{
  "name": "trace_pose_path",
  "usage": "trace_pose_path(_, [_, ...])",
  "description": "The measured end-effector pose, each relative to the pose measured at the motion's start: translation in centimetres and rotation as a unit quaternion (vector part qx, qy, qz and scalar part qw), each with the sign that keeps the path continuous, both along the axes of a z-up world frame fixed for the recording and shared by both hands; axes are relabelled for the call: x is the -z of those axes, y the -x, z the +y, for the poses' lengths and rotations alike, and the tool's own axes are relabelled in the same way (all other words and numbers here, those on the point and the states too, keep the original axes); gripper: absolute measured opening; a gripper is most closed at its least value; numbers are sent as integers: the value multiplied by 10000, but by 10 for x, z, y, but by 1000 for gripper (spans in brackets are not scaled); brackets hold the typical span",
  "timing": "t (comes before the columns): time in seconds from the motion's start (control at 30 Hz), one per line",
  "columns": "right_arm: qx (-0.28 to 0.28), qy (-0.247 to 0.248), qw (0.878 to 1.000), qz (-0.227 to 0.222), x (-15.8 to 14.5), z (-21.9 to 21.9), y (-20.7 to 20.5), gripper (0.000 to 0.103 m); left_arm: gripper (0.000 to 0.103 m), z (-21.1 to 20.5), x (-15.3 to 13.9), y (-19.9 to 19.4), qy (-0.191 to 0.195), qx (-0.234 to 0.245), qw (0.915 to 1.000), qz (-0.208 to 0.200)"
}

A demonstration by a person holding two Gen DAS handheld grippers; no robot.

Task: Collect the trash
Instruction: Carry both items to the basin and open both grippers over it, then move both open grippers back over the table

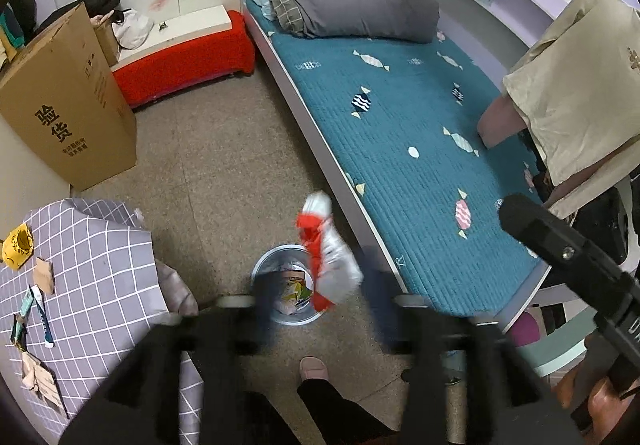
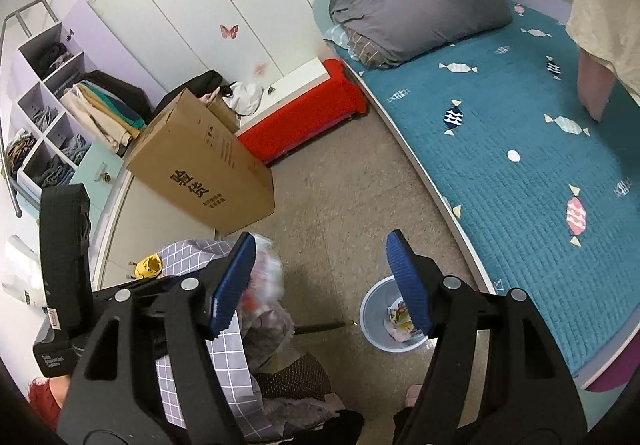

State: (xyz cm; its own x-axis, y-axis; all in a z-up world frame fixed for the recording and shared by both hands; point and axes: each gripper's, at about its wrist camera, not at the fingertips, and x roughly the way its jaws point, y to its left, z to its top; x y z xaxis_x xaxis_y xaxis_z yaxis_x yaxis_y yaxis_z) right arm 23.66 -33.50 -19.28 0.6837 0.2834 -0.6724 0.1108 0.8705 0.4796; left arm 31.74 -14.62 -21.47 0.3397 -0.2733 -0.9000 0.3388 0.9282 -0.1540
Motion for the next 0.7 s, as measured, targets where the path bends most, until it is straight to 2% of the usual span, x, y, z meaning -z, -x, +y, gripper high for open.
trace_pose_path(0.4, [-240,21,9997,-83,-4,16,4,68,58,25,-19,14,127,-451,9985,-272])
trace_pose_path(0.7, [-787,33,9968,-145,-9,59,-7,68,59,72,-35,30,117,-1052,9933,-471])
